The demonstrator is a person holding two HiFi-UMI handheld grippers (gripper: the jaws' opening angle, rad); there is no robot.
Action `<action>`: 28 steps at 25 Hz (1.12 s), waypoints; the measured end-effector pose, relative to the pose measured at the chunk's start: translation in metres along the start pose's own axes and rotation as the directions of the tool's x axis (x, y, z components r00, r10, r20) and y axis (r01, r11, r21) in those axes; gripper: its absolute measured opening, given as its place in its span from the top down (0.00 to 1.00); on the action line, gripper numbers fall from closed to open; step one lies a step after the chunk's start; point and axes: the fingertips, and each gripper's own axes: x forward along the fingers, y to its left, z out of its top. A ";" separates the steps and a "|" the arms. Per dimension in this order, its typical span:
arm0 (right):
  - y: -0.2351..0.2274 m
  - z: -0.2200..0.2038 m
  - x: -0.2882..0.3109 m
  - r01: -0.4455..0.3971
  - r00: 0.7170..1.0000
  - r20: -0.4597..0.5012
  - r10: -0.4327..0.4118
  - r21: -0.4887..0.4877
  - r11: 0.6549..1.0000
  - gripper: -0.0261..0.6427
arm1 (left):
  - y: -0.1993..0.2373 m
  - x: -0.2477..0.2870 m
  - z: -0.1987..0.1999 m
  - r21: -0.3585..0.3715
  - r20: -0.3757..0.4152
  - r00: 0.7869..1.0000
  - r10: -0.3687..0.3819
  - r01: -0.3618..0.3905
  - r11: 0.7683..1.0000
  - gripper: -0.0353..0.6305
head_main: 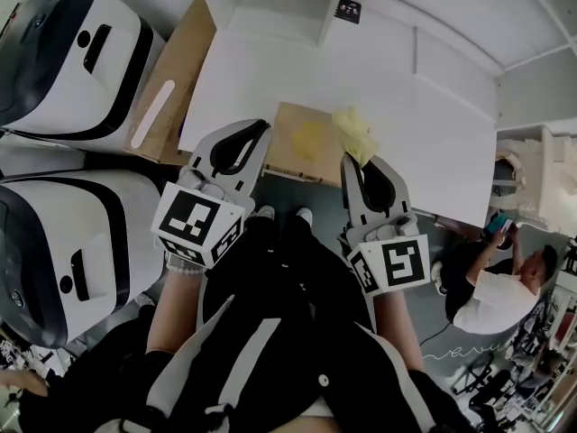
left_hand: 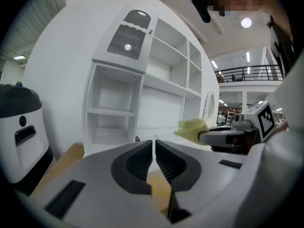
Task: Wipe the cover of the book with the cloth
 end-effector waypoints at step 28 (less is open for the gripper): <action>0.026 -0.079 0.044 -0.094 0.976 -0.204 0.080 -0.059 0.994 0.91 | 0.028 0.038 -0.181 -0.372 -0.422 0.899 -0.113 -0.058 0.927 0.71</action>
